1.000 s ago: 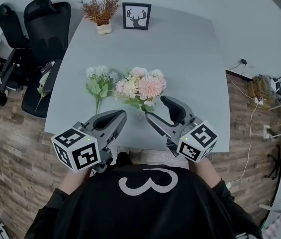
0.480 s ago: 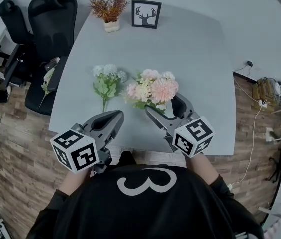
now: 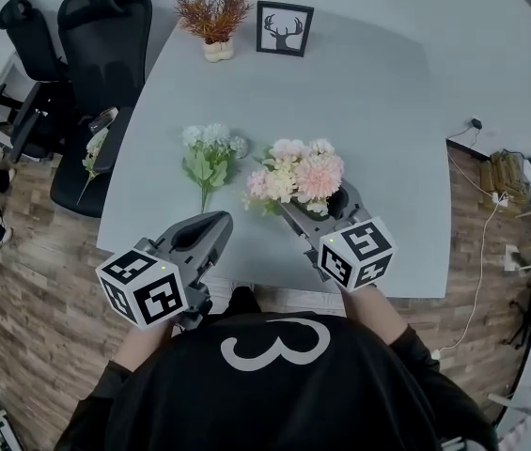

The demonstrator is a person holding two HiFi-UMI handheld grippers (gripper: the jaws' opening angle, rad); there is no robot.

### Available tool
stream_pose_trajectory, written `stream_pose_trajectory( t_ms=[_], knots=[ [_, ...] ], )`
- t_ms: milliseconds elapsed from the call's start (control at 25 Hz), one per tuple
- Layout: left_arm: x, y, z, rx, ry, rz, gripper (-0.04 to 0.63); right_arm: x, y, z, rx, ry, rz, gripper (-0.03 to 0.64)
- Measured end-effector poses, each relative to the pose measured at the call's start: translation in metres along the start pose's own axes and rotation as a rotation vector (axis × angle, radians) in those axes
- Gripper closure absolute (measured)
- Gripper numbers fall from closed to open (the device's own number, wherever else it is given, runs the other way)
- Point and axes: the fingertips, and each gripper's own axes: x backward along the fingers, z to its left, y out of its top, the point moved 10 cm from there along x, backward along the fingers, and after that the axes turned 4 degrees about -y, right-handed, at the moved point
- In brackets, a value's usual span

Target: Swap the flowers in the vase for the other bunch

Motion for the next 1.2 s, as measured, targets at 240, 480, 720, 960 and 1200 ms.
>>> stream_pose_trajectory(
  t_ms=[240, 480, 720, 960, 1200],
  knots=[
    [0.002, 0.001, 0.002, 0.0, 0.003, -0.004, 0.584, 0.001, 0.001, 0.002, 0.007, 0.003, -0.018, 0.362],
    [-0.003, 0.003, -0.002, -0.008, -0.01, -0.002, 0.584, 0.004, 0.002, 0.002, 0.024, 0.035, -0.018, 0.425],
    [-0.006, 0.0, -0.006, -0.01, -0.013, 0.002, 0.584, 0.007, 0.002, 0.004, 0.037, 0.058, -0.022, 0.479],
    [-0.008, 0.001, -0.012, -0.018, -0.015, 0.002, 0.584, 0.013, 0.006, 0.004, 0.029, 0.081, -0.052, 0.516],
    [-0.008, 0.0, -0.015, -0.022, -0.011, 0.006, 0.584, 0.02, 0.016, -0.001, 0.04, 0.082, -0.101, 0.528]
  ],
)
